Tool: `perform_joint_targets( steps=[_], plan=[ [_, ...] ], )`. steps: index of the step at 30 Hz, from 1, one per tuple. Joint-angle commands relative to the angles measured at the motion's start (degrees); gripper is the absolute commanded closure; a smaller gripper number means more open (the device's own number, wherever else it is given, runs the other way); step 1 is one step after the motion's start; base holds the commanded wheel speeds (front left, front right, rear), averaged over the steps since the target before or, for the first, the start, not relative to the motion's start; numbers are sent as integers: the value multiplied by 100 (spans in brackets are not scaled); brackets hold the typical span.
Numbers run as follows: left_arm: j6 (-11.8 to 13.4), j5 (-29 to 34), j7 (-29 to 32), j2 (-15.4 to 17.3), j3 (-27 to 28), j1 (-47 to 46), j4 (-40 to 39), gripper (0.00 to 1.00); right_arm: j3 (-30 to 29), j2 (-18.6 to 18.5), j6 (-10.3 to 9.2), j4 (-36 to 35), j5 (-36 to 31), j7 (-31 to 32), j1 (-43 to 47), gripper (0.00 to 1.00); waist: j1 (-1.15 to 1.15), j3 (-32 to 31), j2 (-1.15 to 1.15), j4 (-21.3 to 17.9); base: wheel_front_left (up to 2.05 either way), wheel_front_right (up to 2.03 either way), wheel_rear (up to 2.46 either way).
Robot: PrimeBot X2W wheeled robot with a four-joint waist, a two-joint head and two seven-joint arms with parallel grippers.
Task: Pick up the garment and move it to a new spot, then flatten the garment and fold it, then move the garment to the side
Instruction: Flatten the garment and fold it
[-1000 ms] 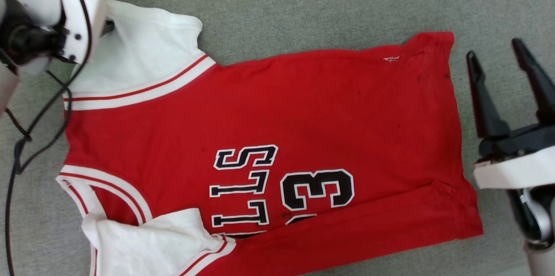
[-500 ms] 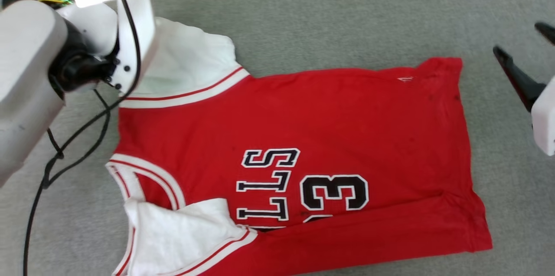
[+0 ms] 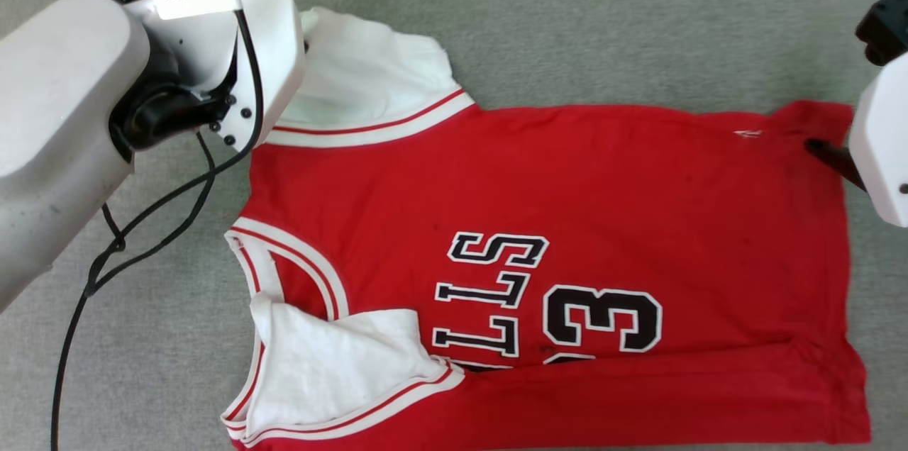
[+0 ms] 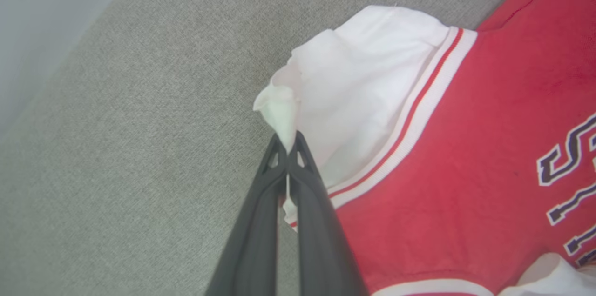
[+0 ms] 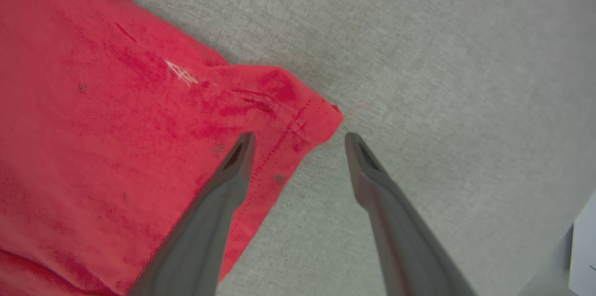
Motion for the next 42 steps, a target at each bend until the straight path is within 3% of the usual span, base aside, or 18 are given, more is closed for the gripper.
perform_joint_targets(
  steps=[1,9,10,11,18,23,30,42],
  plan=[
    [-10,-22,-49,-4,-22,-106,-37,100,46,79,-4,139,-8,-10,-116,0,0,135,0,118,0,0,0],
    [-10,-124,-327,-23,-269,-327,-113,100,952,333,7,898,154,-20,157,0,0,326,0,273,0,0,0],
    [-10,-152,-377,-19,-293,-318,-89,100,1013,366,7,937,217,-82,152,7,0,315,0,267,0,0,0],
    [-10,-248,-538,6,-356,-219,17,100,1092,338,5,1037,247,-326,20,100,0,207,0,219,0,0,0],
    [-10,-394,-1013,78,-538,27,159,100,1065,146,-4,1217,378,-1184,-252,100,0,-405,0,166,0,0,0],
    [-11,-386,-1300,393,-698,392,-138,100,1253,-29,-4,1073,543,-1740,-52,100,0,-878,0,142,0,0,0],
    [41,-392,-1564,777,-806,1166,-646,100,1358,-299,-3,897,786,-2355,596,100,0,-1482,0,213,0,0,0],
    [454,-498,-1759,1282,-890,2740,-1642,100,1160,-592,-3,489,1008,-2888,2141,100,0,-2138,0,279,0,0,0]
  ],
)
